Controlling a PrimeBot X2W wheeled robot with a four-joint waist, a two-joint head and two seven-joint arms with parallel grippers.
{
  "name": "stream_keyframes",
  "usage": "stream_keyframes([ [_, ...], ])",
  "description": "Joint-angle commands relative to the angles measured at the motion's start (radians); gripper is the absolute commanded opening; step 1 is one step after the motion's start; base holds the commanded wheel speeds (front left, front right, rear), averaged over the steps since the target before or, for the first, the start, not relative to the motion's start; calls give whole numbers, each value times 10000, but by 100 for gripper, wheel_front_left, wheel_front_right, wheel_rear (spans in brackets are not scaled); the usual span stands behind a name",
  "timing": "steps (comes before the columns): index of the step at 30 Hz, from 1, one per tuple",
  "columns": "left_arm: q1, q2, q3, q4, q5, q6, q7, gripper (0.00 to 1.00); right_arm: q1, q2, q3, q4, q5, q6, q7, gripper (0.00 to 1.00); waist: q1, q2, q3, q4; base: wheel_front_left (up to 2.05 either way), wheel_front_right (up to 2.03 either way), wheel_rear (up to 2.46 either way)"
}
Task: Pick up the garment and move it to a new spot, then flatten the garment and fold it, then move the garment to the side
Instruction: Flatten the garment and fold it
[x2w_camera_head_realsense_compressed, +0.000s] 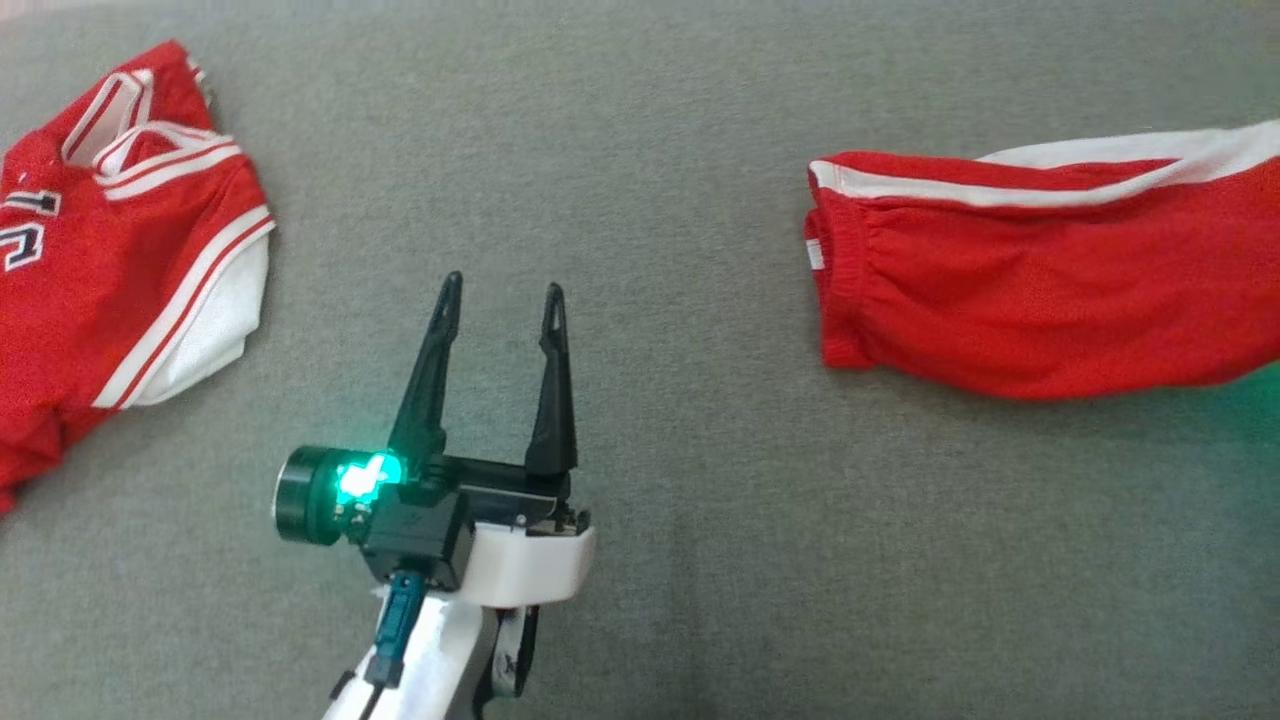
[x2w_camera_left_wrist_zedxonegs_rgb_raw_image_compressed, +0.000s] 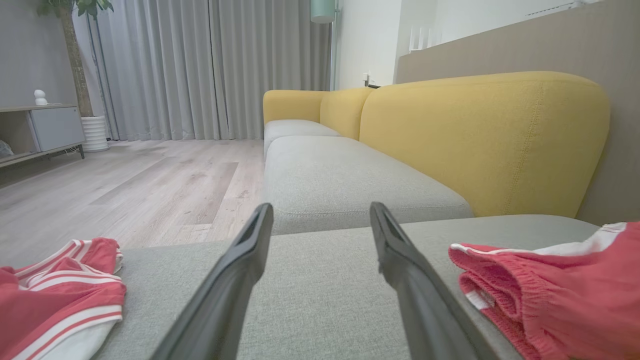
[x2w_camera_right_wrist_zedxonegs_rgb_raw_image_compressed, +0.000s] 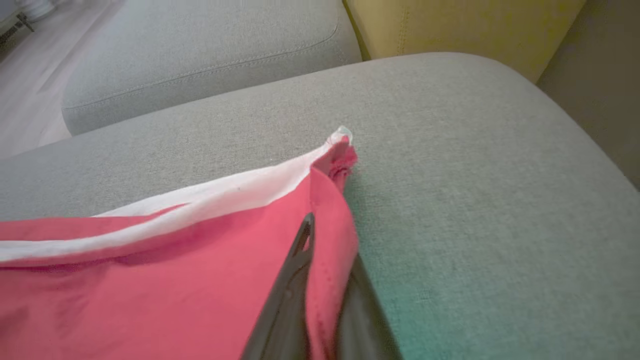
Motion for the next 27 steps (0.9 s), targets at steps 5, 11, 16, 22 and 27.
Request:
stream_keyframes([
  [5,126,-43,454,-295,309,-217,-51,100,-295,-283,197,-773,-611,-7,-1023,0,0,-1,-305,-157,0,0,0],
  [11,297,-84,441,-210,373,-363,-51,100,-709,-36,486,-1751,-1136,-7,-1303,0,0,-1,-554,-24,0,0,0],
  [16,482,-119,474,-119,384,-441,-51,100,-876,460,903,-3030,-1517,-7,-993,0,0,-1,-766,143,0,0,0],
  [22,602,-162,497,-102,335,-498,-51,100,-512,1548,1699,-3935,-2250,-7,-458,0,0,-1,-884,422,0,0,0],
  [27,631,-189,452,-55,277,-558,-51,100,333,2700,1977,-3594,-2624,-7,-400,100,0,-1,-964,688,0,0,0],
])
